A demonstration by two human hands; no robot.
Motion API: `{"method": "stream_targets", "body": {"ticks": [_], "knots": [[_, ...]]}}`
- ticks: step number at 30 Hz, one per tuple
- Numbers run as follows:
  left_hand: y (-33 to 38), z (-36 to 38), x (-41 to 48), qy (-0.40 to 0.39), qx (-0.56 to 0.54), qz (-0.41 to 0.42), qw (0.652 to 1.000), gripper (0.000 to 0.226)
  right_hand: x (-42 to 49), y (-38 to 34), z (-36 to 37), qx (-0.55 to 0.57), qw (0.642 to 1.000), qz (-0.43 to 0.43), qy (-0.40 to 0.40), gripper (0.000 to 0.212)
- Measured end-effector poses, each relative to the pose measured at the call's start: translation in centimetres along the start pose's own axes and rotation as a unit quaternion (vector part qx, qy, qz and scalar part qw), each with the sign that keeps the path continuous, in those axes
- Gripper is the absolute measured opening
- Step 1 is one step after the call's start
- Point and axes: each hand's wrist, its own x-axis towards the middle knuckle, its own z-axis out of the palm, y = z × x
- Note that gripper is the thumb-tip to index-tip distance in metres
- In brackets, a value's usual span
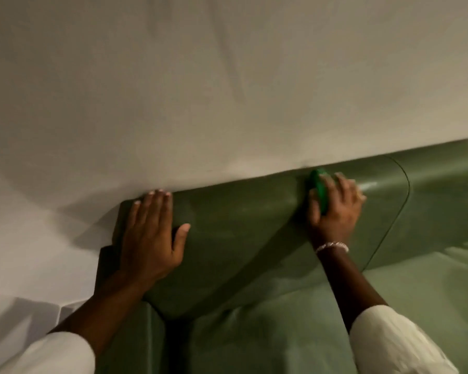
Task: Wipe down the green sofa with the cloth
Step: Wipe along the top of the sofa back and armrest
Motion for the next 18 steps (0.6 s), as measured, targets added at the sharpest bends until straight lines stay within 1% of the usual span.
{"method": "stream_targets", "body": {"ticks": [2, 3, 4, 5, 6, 7, 8, 9, 10, 11, 12, 13, 14, 16, 17, 18], "knots": [[2.3, 0.0, 1.7, -0.027, -0.01, 0.059, 0.998, 0.072, 0.6, -1.1, 0.9, 0.061, 0.985, 0.146, 0.075, 0.046], [3.6, 0.0, 2.7, -0.039, -0.018, 0.092, 0.995, 0.07, 0.0, -2.4, 1.5, 0.082, 0.976, 0.176, 0.098, 0.046], [4.9, 0.0, 3.8, -0.052, -0.029, 0.126, 0.99, 0.068, -1.5, -3.7, 2.1, 0.088, 0.978, 0.158, 0.108, 0.046], [6.3, 0.1, 5.0, -0.064, -0.041, 0.166, 0.983, 0.066, -3.6, -4.5, 2.6, 0.092, 0.985, 0.105, 0.099, 0.047], [7.7, 0.2, 6.3, -0.072, -0.05, 0.211, 0.974, 0.065, -6.2, -4.9, 2.9, 0.098, 0.992, 0.048, 0.069, 0.048], [8.7, 0.3, 7.3, -0.081, -0.049, 0.253, 0.963, 0.065, -8.9, -4.6, 3.1, 0.113, 0.993, 0.014, 0.032, 0.048], [9.9, 0.6, 8.3, -0.096, -0.036, 0.293, 0.951, 0.067, -10.8, -3.3, 3.2, 0.134, 0.991, 0.02, 0.011, 0.049], [10.8, 1.0, 9.1, -0.11, -0.012, 0.325, 0.939, 0.07, -11.3, -1.3, 3.2, 0.165, 0.983, 0.071, 0.025, 0.05], [11.2, 1.6, 9.6, -0.118, 0.02, 0.347, 0.93, 0.074, -10.8, 0.9, 3.6, 0.205, 0.962, 0.168, 0.065, 0.052], [11.4, 2.2, 9.9, -0.12, 0.047, 0.36, 0.924, 0.076, -9.6, 3.3, 3.7, 0.246, 0.918, 0.289, 0.116, 0.052], [11.3, 2.5, 10.0, -0.112, 0.066, 0.366, 0.922, 0.077, -7.8, 5.7, 3.6, 0.275, 0.862, 0.395, 0.16, 0.052], [11.3, 2.8, 10.1, -0.105, 0.078, 0.371, 0.919, 0.077, -6.2, 8.4, 3.5, 0.278, 0.823, 0.459, 0.186, 0.051], [11.2, 3.1, 10.1, -0.096, 0.086, 0.38, 0.916, 0.076, -5.2, 10.7, 3.5, 0.265, 0.814, 0.48, 0.192, 0.05], [10.9, 3.5, 10.1, -0.075, 0.094, 0.4, 0.909, 0.073, -5.2, 13.4, 4.0, 0.228, 0.85, 0.445, 0.169, 0.051], [10.7, 3.5, 10.2, -0.064, 0.098, 0.414, 0.903, 0.072, -6.3, 13.9, 4.6, 0.22, 0.861, 0.431, 0.16, 0.051], [10.6, 3.7, 10.2, -0.056, 0.102, 0.432, 0.895, 0.07, -8.1, 14.0, 5.5, 0.225, 0.847, 0.456, 0.152, 0.051]]}}
